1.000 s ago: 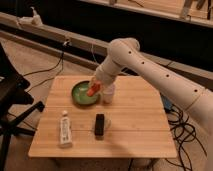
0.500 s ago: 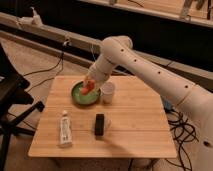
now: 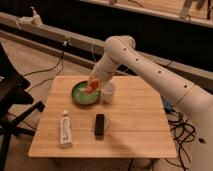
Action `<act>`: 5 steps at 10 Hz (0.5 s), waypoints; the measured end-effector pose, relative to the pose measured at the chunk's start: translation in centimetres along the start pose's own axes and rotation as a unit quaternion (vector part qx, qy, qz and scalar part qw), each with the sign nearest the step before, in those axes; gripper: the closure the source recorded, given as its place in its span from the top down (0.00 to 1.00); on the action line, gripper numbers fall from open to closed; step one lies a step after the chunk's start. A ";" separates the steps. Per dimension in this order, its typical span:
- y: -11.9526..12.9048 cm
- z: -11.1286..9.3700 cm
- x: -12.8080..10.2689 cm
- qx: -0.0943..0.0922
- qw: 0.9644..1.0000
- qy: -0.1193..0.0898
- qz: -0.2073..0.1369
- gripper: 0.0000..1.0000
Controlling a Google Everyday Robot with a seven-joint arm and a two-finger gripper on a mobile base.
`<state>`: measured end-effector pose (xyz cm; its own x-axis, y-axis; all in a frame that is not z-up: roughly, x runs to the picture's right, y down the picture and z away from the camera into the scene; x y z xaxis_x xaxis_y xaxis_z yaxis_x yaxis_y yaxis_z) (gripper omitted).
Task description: Place the pepper in the ceramic bowl
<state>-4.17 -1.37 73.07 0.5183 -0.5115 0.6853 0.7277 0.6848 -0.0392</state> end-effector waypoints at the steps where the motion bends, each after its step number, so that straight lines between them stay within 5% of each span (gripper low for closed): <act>1: -0.3 0.5 0.2 0.004 1.000 -0.004 0.013 0.01; 5: -3.8 4.0 1.1 0.034 0.999 -0.021 0.031 0.00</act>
<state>-8.15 -2.44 76.87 0.5412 -0.4459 0.7129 0.6614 0.7493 -0.0334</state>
